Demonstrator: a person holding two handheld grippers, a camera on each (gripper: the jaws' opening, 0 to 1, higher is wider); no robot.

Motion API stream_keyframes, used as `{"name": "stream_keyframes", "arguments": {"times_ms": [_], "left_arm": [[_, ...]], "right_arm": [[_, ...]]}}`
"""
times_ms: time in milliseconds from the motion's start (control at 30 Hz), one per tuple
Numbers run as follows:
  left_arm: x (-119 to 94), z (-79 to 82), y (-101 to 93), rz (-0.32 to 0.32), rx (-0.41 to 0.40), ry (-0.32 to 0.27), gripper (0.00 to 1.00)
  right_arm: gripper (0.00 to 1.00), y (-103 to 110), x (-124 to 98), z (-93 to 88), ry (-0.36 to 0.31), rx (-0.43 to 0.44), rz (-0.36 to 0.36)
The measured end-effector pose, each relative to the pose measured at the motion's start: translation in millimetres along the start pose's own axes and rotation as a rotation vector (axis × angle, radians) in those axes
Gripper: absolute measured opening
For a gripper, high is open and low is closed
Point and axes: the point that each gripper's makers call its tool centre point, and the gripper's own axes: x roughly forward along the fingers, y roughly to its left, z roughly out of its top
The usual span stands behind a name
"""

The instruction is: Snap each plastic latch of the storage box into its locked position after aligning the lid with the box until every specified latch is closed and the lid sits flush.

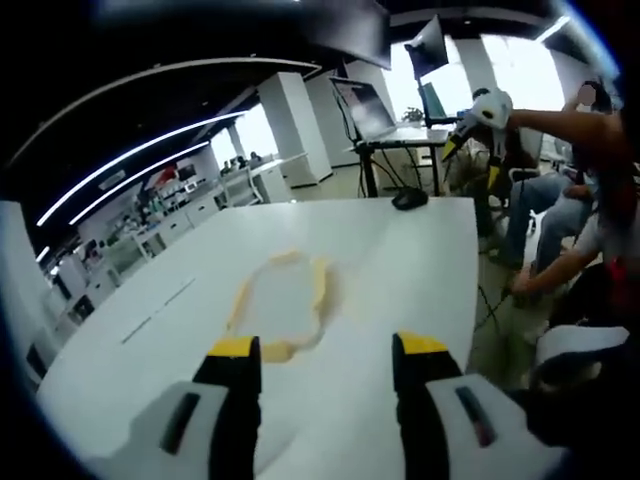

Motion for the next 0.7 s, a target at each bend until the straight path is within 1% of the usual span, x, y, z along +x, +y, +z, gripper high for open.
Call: {"name": "stream_keyframes", "arguments": {"times_ms": [33, 67, 100, 167, 233, 333, 400, 433, 500, 633, 700], "left_arm": [[-1, -1.2, 1.5, 0.001, -0.005, 0.001, 0.53], [-4, -2.0, 3.2, 0.002, -0.010, -0.001, 0.53], [-6, -2.5, 4.6, 0.005, -0.013, -0.005, 0.53], [-8, -4.1, 8.8, 0.016, -0.015, -0.010, 0.53], [-8, -5.9, 10.5, 0.018, -0.022, -0.005, 0.53], [-8, -5.9, 15.3, 0.025, -0.020, -0.001, 0.53], [-8, -3.9, 19.5, 0.028, -0.020, -0.005, 0.52], [-7, -3.5, 20.7, 0.029, -0.022, -0.005, 0.52], [-3, -3.9, 22.9, 0.026, -0.021, 0.000, 0.51], [3, -3.7, 28.6, 0.018, -0.020, 0.006, 0.50], [7, -4.0, 33.0, 0.019, -0.021, 0.013, 0.50]], "right_arm": [[0.62, -1, 3, 5.3, 0.002, -0.037, 0.002], [0.62, -3, 7, 18.6, -0.044, -0.042, 0.003], [0.62, -5, 9, 25.7, -0.047, -0.029, 0.012], [0.62, -10, 16, 35.7, -0.034, -0.057, 0.017], [0.62, -14, 19, 45.5, -0.056, -0.066, 0.024], [0.62, -31, 27, 67.0, -0.107, -0.086, 0.028], [0.62, -41, 34, 76.1, -0.110, -0.116, 0.040], [0.62, -42, 36, 77.5, -0.110, -0.119, 0.043], [0.62, -49, 45, 86.9, -0.113, -0.137, 0.073], [0.62, -67, 55, 95.5, -0.081, -0.176, 0.122], [0.62, -76, 59, 103.0, -0.074, -0.198, 0.140]]}}
